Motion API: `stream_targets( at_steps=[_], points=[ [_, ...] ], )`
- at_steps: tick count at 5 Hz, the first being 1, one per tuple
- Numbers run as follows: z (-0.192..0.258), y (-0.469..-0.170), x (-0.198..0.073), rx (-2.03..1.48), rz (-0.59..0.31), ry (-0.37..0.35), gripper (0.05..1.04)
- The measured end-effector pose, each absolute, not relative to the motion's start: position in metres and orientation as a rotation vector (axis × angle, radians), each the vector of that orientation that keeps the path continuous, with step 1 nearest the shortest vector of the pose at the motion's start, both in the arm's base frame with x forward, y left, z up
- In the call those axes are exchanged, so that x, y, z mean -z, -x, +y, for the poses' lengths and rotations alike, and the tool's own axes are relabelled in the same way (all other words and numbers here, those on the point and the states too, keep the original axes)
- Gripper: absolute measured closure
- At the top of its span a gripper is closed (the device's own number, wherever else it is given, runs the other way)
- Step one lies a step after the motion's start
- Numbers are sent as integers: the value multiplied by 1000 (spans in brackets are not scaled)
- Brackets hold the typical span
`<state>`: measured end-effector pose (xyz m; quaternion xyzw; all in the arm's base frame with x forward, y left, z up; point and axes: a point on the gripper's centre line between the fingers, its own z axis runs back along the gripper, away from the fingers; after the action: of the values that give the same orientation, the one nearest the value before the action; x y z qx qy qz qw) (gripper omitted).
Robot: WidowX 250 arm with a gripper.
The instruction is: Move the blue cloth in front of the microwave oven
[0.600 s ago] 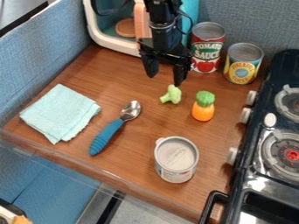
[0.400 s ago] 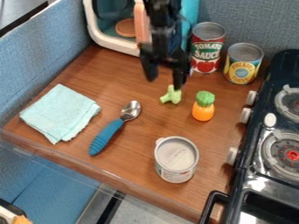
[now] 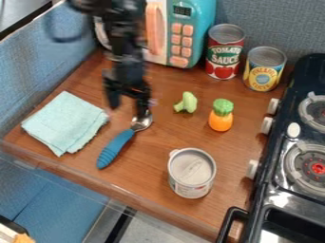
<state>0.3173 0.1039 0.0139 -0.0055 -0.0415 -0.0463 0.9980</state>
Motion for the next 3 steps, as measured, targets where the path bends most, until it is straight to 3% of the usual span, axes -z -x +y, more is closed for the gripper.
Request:
stream_targets(
  at_steps=[2,3],
  points=[
    [163,-267,-10,114,-120,-44,83],
    [172,-264,-8,126,-121,-94,83]
  ],
)
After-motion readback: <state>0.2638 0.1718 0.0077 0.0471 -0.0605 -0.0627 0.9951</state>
